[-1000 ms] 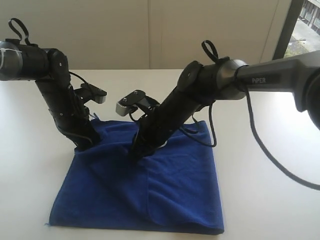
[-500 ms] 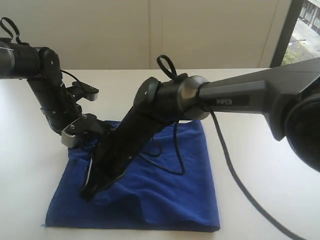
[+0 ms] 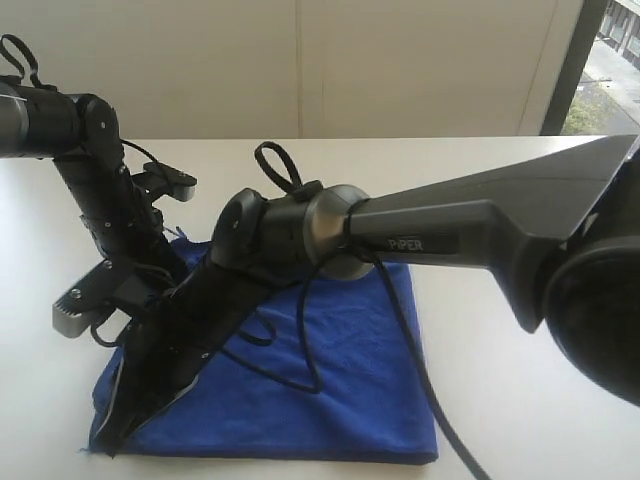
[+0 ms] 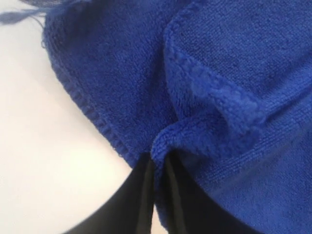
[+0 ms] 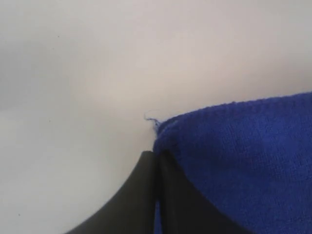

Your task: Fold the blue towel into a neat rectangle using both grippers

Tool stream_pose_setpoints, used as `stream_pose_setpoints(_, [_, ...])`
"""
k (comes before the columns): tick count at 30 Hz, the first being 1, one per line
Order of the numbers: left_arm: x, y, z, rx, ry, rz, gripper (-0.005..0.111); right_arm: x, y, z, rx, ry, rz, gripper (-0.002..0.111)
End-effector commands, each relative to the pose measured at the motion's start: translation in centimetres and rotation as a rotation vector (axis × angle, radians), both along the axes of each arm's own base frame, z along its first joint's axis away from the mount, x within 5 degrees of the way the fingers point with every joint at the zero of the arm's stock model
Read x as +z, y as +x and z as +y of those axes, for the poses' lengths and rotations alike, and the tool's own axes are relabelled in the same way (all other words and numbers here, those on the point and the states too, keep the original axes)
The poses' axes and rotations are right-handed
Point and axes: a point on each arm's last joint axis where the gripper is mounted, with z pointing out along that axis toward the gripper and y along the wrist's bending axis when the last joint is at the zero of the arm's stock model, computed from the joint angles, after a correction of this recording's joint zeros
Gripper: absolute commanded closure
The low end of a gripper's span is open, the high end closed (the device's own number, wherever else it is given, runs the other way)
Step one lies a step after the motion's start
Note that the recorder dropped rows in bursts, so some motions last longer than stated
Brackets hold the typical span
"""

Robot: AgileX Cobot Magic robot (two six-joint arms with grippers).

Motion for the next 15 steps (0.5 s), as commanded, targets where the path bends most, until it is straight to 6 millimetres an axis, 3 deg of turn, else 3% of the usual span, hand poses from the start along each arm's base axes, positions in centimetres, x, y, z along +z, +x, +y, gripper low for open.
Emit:
stream_pose_setpoints(1, [-0.1,-0.2,0.1,0.009,-0.001,0.014,0.092,-0.4,-0.4,0.7,-0.008,0.013,-0.007,0.108])
stream_pose_setpoints(4, [-0.1,-0.2,0.1,0.009,-0.001,0.014,0.092,-0.7,-0.6,1.0,-0.005,0.01,-0.007,0.098])
stream_pose_setpoints(10, [-0.1,-0.2,0.1,0.009,-0.001,0.014,0.092,-0.7,-0.7,1.2,-0.011,0.015,-0.005,0.062])
stream_pose_setpoints(15, [-0.1,-0.1,0.1,0.008,-0.001,0.009,0.092,0.6,-0.8,0.3,0.018,-0.031,-0.021,0.061])
